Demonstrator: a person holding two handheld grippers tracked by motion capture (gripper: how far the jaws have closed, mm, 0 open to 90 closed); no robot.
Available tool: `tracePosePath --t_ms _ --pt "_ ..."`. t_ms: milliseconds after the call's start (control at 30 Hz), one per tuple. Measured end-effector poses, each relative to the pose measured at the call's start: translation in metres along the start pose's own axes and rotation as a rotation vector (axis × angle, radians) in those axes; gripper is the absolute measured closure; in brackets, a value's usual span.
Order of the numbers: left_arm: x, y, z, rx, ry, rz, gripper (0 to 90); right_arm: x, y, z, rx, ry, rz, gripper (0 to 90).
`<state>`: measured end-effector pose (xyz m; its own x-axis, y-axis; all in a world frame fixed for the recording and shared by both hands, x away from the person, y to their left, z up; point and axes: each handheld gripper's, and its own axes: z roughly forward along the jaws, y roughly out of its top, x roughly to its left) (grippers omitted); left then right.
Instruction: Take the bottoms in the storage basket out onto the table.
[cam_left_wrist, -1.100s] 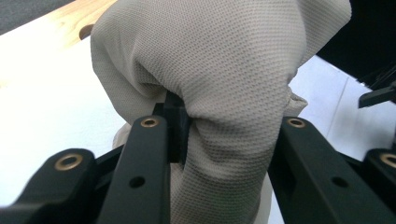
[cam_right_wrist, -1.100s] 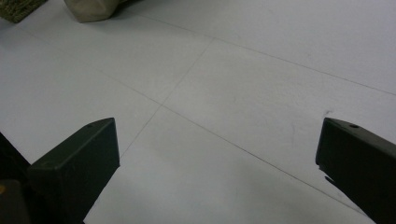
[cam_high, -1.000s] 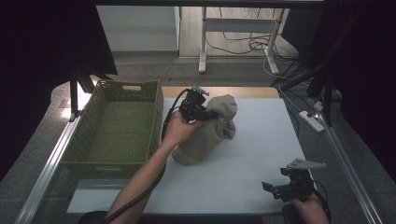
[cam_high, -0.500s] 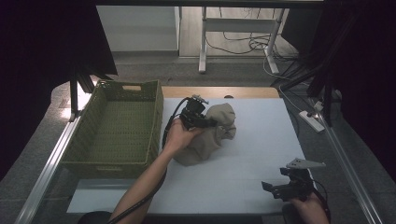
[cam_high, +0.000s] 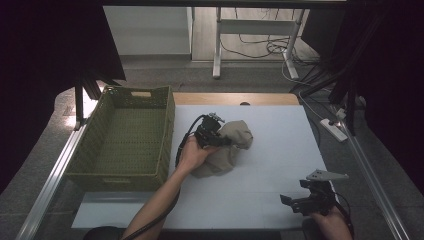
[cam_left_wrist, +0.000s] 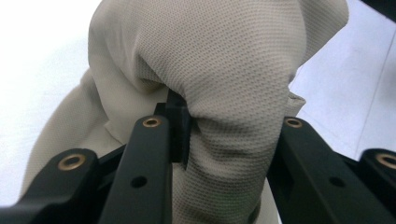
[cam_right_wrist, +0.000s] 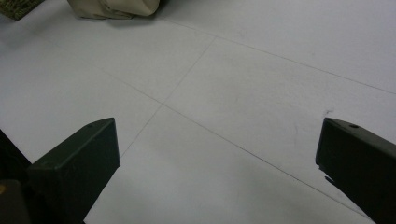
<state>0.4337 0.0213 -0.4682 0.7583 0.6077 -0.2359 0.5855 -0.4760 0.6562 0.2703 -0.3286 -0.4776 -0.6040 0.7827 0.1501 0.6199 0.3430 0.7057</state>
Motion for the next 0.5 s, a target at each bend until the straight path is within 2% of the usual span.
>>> tracePosePath --t_ms 300,367,500 --pt "0.003 -0.012 0.016 0.03 0.025 0.019 68.7 0.0 0.0 0.0 -0.001 -0.001 -0.002 0.1" --pt "0.005 -0.015 0.019 0.034 0.02 0.009 68.5 0.0 0.0 0.0 -0.001 0.0 -0.002 0.1" --pt "0.009 -0.022 0.025 0.04 0.023 0.018 67.9 0.0 0.0 0.0 -0.003 -0.001 0.0 0.1"
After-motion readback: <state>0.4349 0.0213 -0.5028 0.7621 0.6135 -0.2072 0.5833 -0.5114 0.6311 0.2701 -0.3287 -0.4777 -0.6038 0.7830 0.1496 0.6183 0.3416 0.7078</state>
